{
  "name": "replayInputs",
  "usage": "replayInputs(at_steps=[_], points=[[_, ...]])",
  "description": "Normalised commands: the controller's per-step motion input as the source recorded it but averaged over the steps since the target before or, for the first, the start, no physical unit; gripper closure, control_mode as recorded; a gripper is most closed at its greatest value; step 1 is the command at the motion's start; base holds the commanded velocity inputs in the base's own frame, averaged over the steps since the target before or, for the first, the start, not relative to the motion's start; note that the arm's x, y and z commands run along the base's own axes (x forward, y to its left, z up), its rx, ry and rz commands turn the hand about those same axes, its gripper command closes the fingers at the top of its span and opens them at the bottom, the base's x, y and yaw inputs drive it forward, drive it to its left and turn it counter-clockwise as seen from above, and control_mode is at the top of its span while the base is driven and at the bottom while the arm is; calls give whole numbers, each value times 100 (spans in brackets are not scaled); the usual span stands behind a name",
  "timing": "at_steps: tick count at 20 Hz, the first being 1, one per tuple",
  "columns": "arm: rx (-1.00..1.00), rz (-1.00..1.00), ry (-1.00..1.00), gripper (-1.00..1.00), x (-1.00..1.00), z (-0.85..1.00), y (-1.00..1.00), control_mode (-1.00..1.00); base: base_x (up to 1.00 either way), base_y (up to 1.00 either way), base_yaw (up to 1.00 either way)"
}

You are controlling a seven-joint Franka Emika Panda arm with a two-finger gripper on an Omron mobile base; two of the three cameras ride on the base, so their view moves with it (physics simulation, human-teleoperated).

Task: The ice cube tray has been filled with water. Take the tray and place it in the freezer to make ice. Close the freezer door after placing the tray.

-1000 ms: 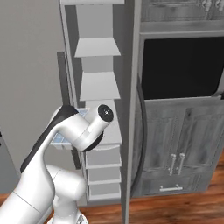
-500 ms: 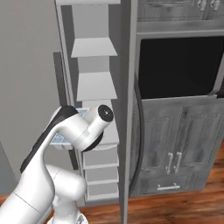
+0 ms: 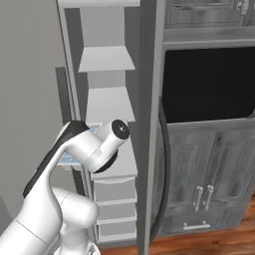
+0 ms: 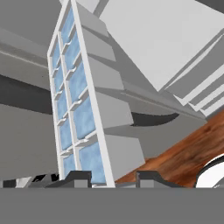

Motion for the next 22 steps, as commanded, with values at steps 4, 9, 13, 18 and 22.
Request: replayInputs(at_steps=[4, 9, 13, 18, 22], points=[[0, 0, 0, 100, 0, 0, 0, 100, 53, 0, 0], [0, 0, 0, 100, 0, 0, 0, 100, 24, -17, 0], [0, 0, 0, 100, 0, 0, 0, 100, 6, -30, 0], [0, 0, 0, 100, 0, 0, 0, 100, 4, -33, 0], [0, 0, 0, 100, 0, 0, 0, 100, 0, -34, 0]])
